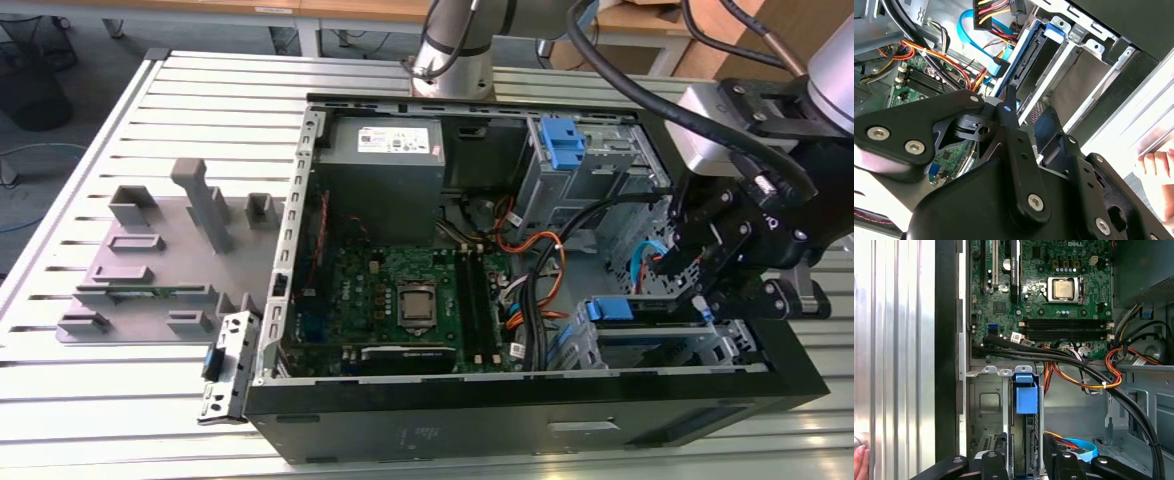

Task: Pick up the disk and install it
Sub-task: 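Insert the disk into the insertion slot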

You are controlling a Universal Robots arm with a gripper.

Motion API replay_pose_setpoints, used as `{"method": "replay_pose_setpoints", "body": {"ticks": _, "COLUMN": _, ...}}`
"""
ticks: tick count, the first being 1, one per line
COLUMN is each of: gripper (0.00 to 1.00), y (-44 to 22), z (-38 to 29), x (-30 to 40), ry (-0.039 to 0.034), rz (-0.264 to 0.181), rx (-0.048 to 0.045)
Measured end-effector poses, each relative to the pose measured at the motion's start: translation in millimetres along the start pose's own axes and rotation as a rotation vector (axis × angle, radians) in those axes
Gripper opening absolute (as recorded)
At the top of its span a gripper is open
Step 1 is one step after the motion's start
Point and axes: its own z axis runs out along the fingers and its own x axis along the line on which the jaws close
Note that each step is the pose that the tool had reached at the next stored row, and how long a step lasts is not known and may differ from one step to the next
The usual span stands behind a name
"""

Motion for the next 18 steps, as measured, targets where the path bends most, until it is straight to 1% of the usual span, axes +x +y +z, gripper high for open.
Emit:
{"method": "replay_pose_setpoints", "body": {"ticks": 3, "gripper": 0.42, "y": 1.0, "z": 0.2, "x": -0.1, "ry": -0.0002, "rz": 0.000, "rx": 0.0020}}
{"method": "replay_pose_setpoints", "body": {"ticks": 7, "gripper": 0.42, "y": 3.0, "z": 1.0, "x": -0.5, "ry": 0.0000, "rz": 0.000, "rx": 0.0079}}
{"method": "replay_pose_setpoints", "body": {"ticks": 9, "gripper": 0.42, "y": 3.5, "z": 2.2, "x": -0.8, "ry": -0.0004, "rz": -0.001, "rx": 0.0125}}
{"method": "replay_pose_setpoints", "body": {"ticks": 12, "gripper": 0.42, "y": 4.9, "z": 4.2, "x": -1.0, "ry": -0.0004, "rz": -0.002, "rx": 0.0234}}
{"method": "replay_pose_setpoints", "body": {"ticks": 13, "gripper": 0.42, "y": 5.5, "z": 4.5, "x": -1.1, "ry": -0.0006, "rz": -0.002, "rx": 0.0255}}
{"method": "replay_pose_setpoints", "body": {"ticks": 16, "gripper": 0.42, "y": 8.7, "z": 5.2, "x": -1.2, "ry": -0.0006, "rz": -0.003, "rx": 0.0297}}
{"method": "replay_pose_setpoints", "body": {"ticks": 18, "gripper": 0.42, "y": 9.6, "z": 5.7, "x": -1.3, "ry": -0.0007, "rz": -0.003, "rx": 0.0307}}
